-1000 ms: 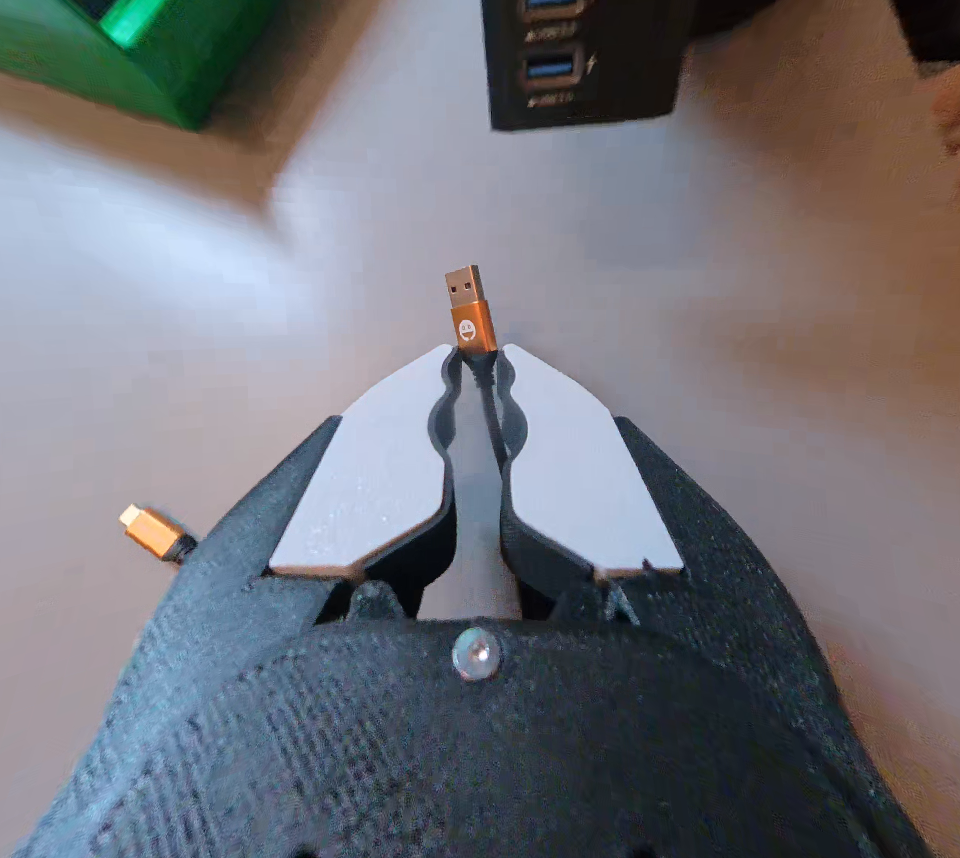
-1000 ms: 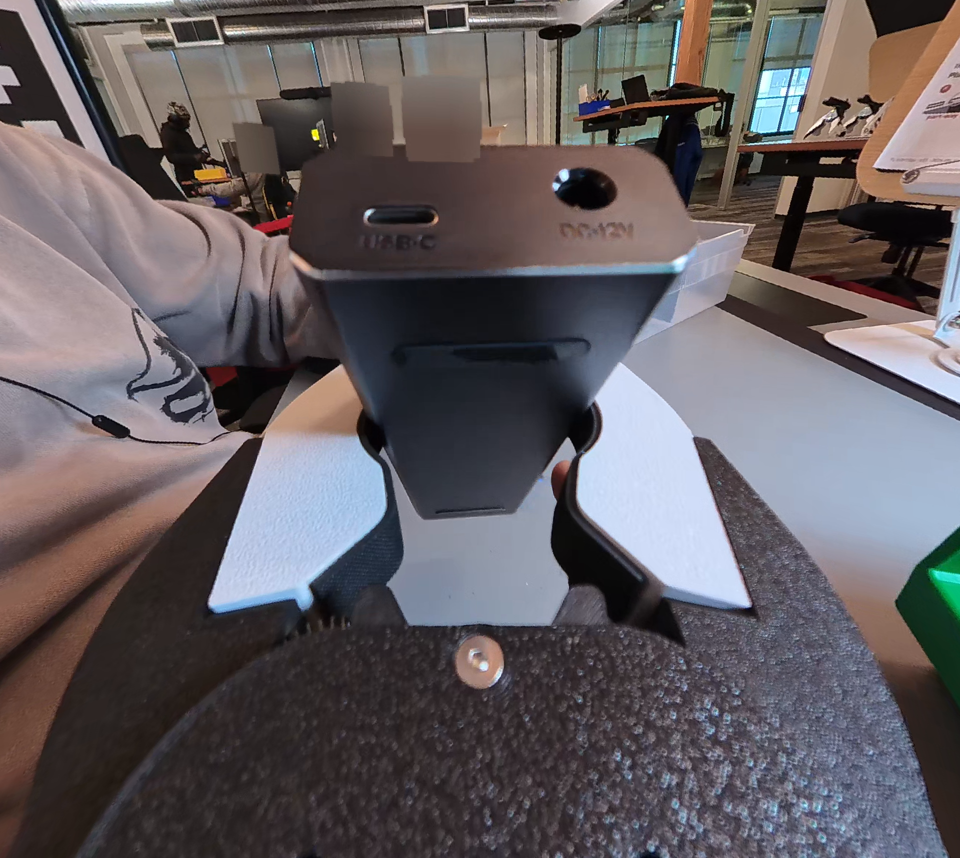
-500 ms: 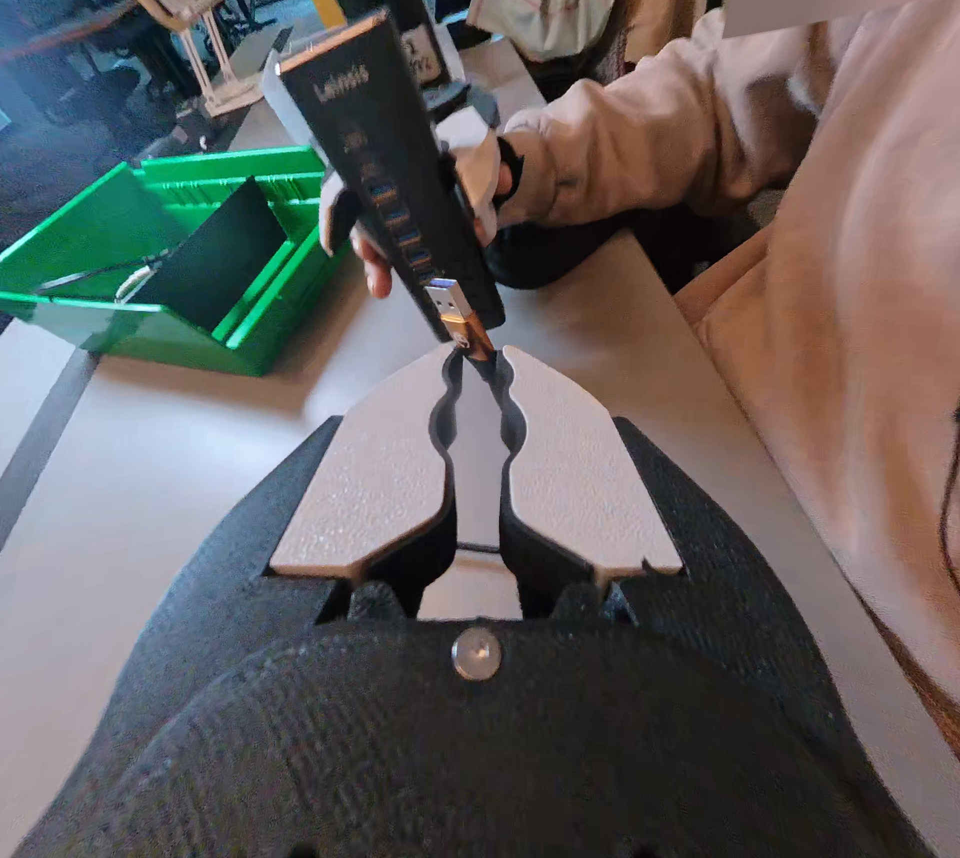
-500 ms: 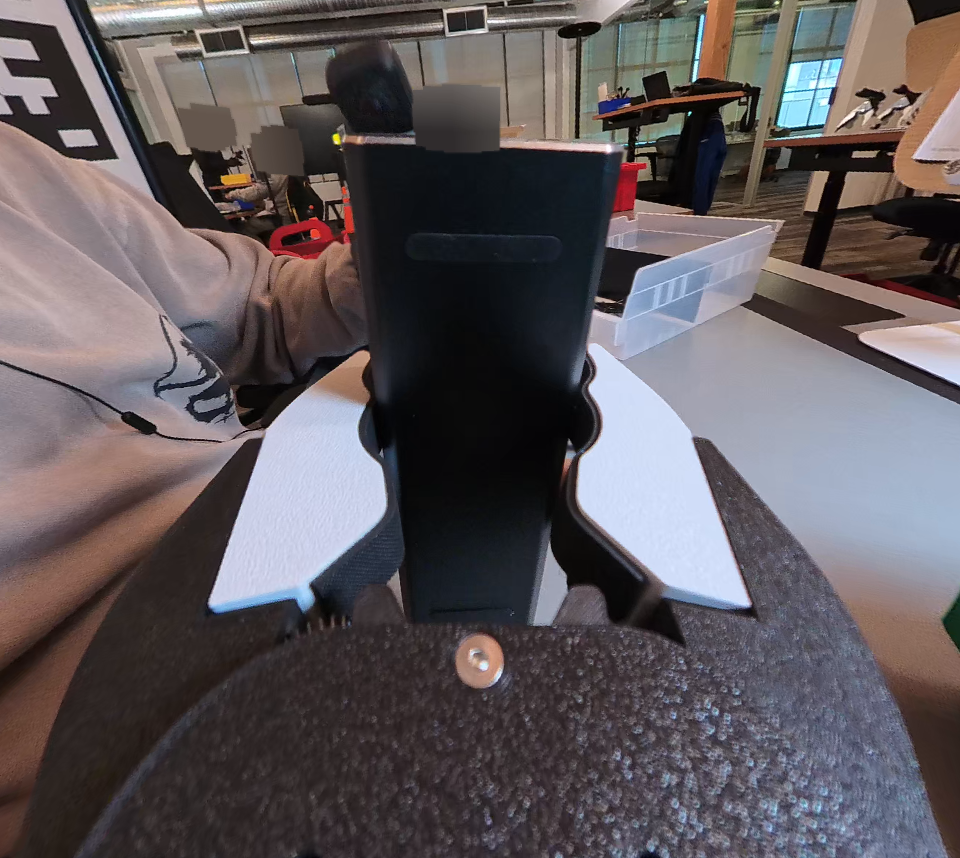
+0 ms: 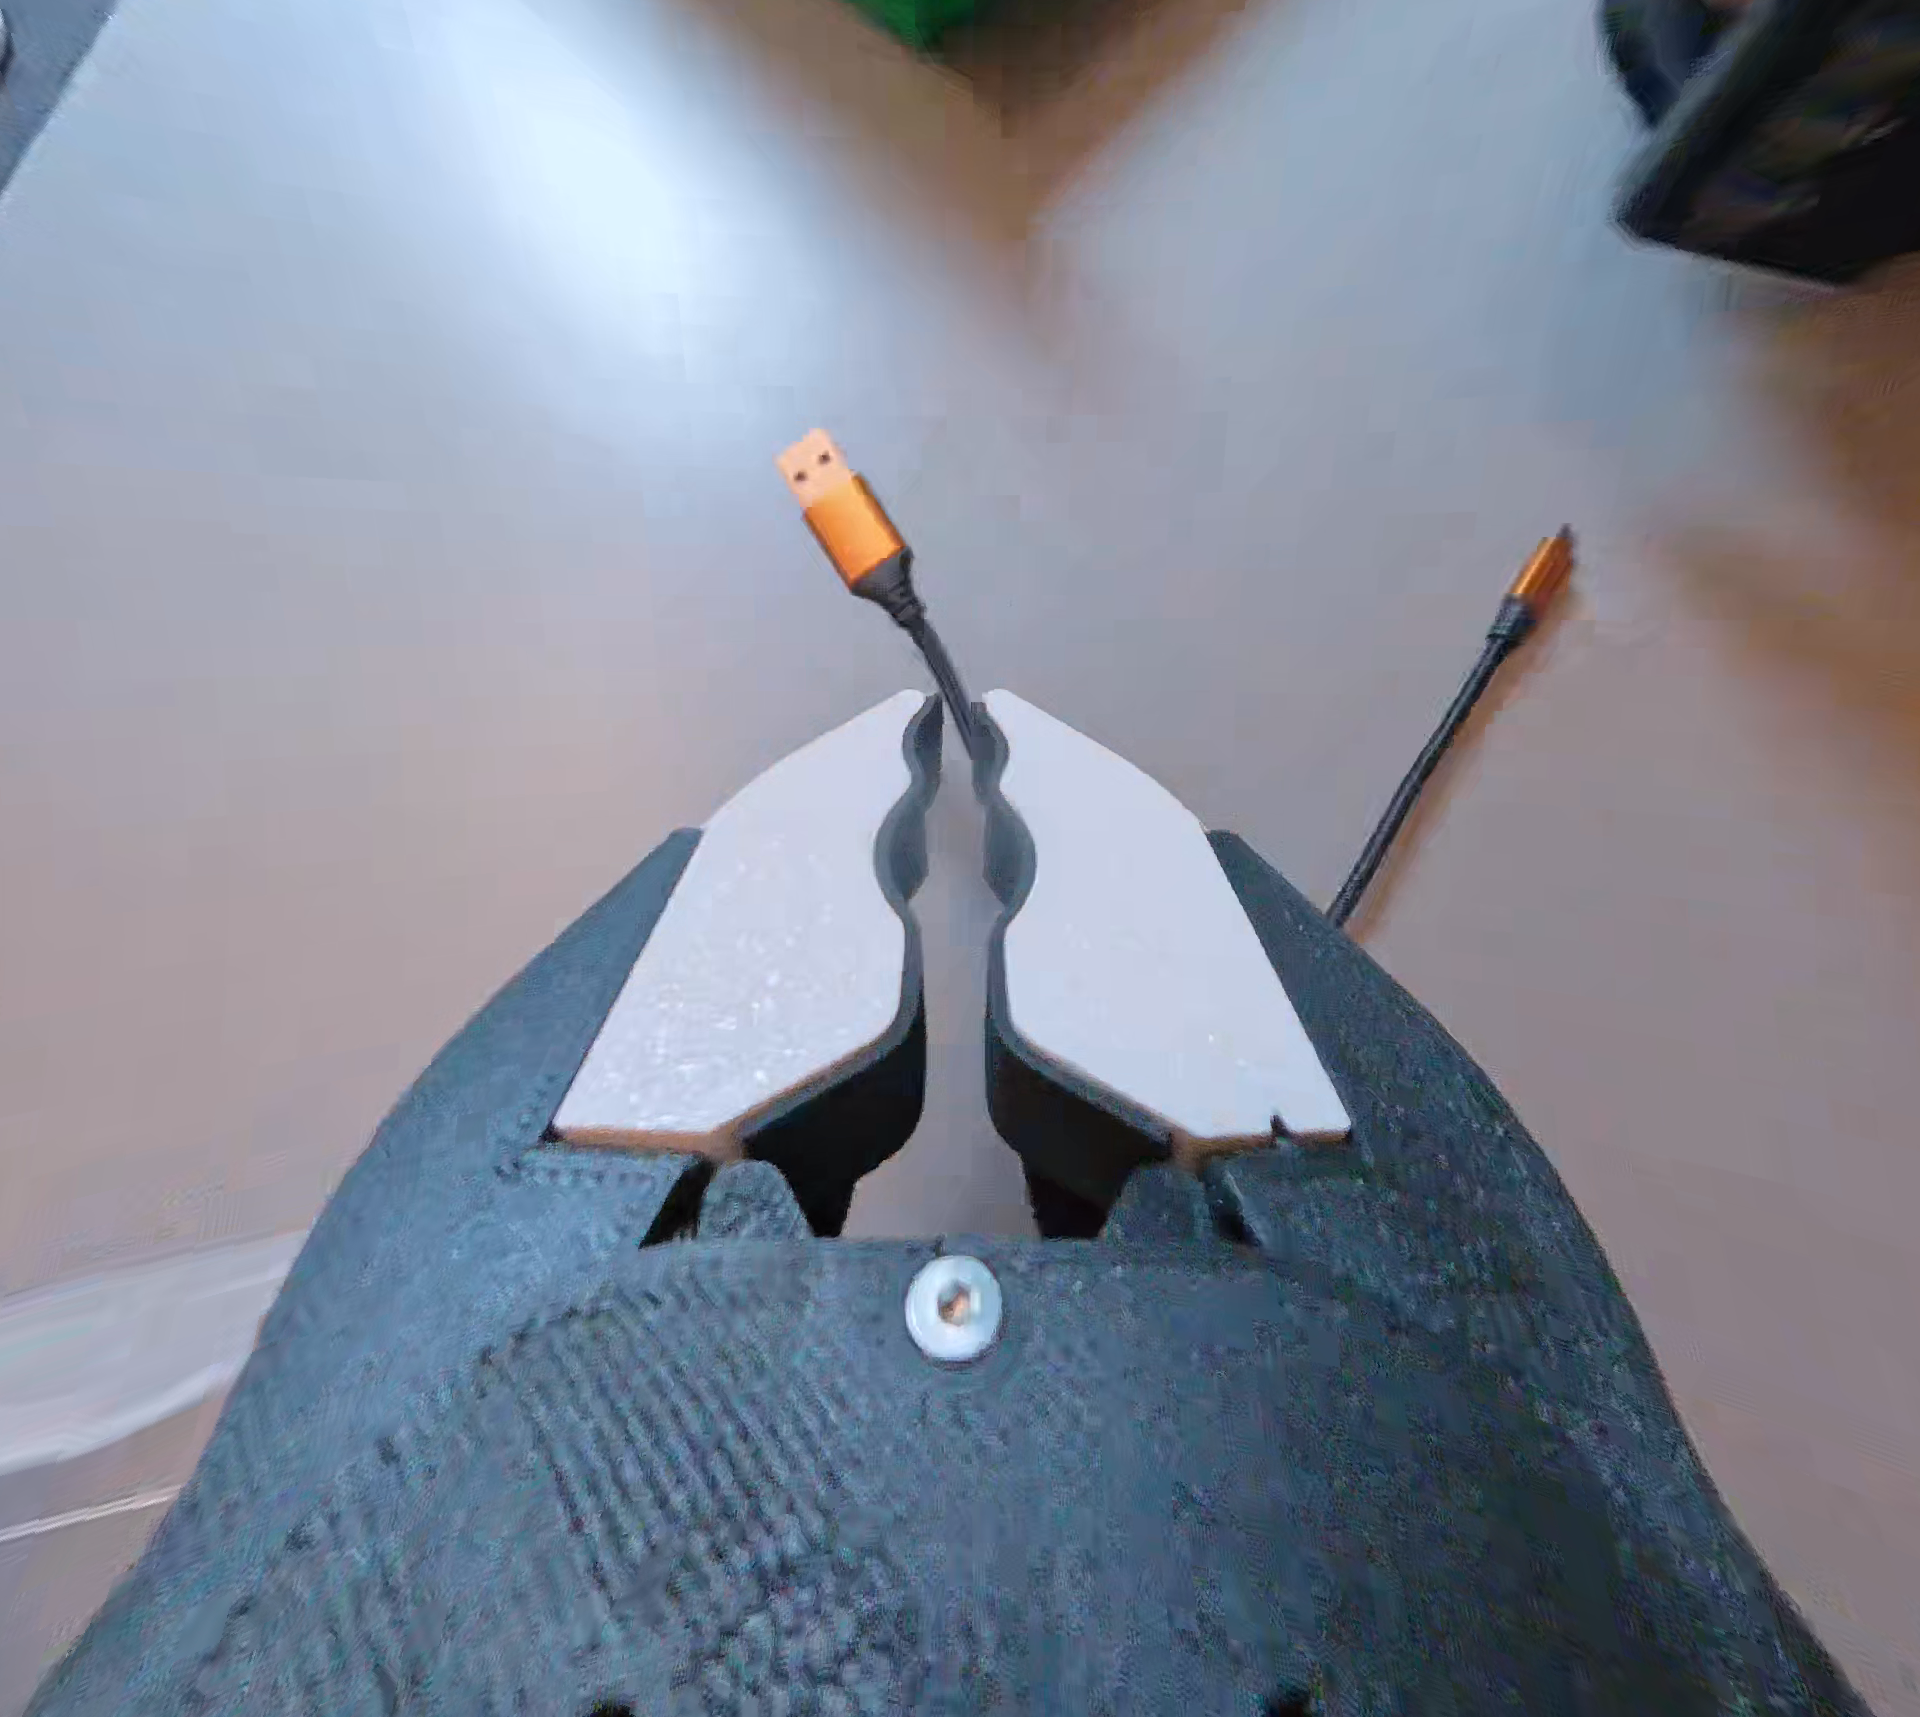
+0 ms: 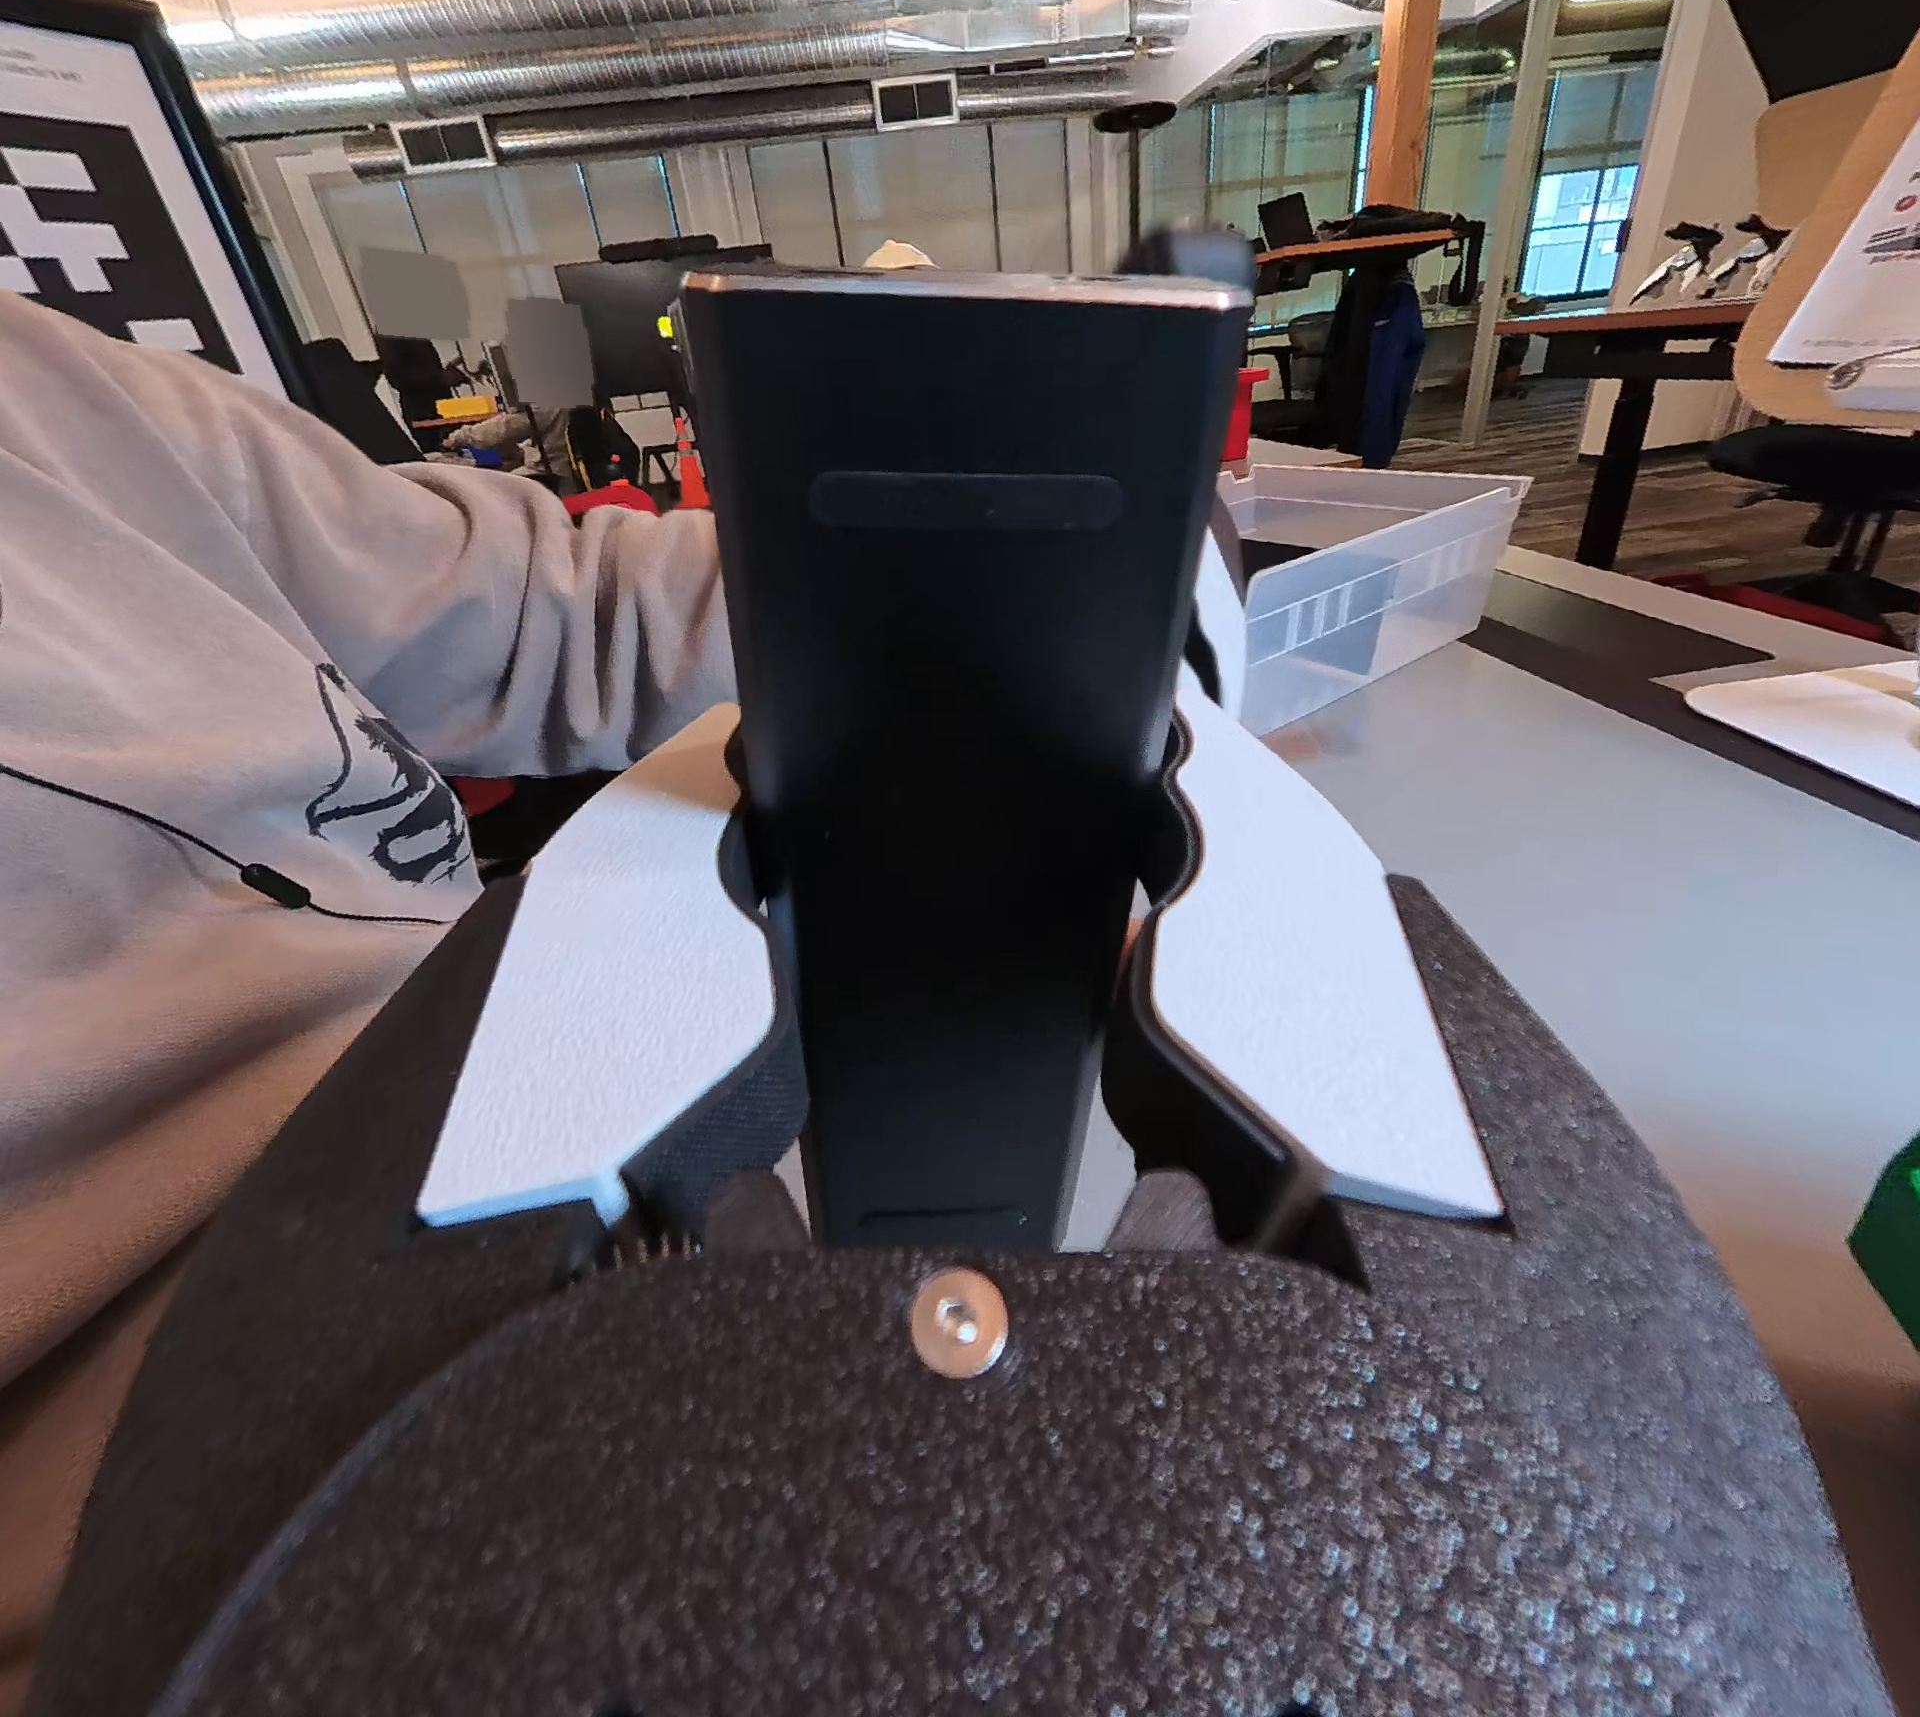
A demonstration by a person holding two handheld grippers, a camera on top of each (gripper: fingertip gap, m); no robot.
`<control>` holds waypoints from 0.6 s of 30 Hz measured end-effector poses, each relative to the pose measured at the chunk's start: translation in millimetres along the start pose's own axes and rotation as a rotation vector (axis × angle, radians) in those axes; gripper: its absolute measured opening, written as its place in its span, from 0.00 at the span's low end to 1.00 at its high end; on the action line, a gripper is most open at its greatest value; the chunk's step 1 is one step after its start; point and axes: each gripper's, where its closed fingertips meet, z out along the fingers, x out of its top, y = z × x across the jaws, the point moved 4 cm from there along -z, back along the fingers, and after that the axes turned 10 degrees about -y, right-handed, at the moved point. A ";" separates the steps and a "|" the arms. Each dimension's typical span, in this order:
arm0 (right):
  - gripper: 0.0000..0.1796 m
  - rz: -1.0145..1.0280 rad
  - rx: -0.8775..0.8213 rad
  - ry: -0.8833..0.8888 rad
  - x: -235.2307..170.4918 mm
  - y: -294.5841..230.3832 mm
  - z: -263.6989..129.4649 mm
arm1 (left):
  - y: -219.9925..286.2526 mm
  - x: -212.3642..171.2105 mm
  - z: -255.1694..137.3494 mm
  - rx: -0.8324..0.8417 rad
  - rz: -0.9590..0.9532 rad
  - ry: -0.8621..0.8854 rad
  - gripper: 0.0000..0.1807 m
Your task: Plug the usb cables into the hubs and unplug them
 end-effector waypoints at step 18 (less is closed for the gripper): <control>0.39 -0.035 0.003 0.044 9.2 -5.8 -7.3 | -26.9 22.9 80.1 0.112 -0.048 -0.177 0.04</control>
